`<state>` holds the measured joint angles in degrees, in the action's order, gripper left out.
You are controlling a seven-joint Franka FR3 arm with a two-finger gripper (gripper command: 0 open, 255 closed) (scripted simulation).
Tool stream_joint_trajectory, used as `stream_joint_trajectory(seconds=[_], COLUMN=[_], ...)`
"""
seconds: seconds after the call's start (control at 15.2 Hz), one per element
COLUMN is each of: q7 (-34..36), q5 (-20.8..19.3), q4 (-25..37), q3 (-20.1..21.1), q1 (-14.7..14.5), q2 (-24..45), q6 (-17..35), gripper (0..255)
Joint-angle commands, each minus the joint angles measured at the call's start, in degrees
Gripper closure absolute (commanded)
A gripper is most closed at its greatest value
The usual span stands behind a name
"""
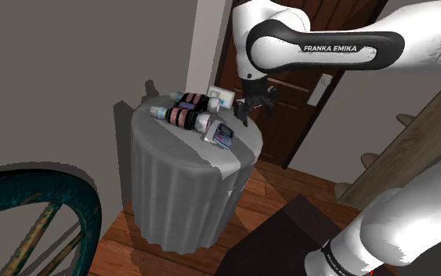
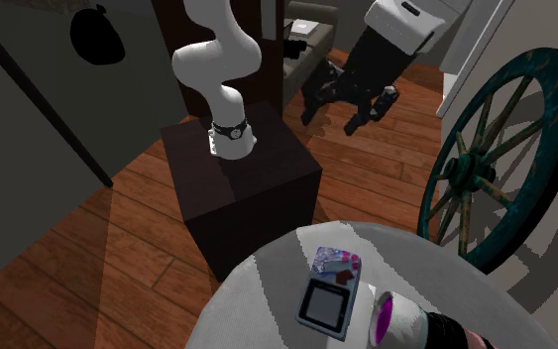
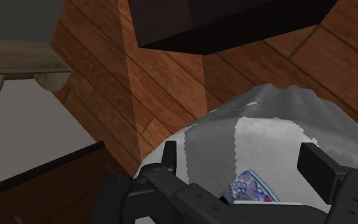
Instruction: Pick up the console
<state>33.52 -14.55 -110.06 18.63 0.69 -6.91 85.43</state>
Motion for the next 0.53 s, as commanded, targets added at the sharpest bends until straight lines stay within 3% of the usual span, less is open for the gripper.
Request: stream_joint_trajectory(seconds=[0.0, 0.46], q7=[4.48, 14.05], q5=[-4.63, -19.8], q4=[4.65, 24.87], q3=[2.0, 2.03], q1=[-0.65, -7.51], q2=[7.13, 32.62], q6=[-2.36, -15.11], gripper=[0, 0])
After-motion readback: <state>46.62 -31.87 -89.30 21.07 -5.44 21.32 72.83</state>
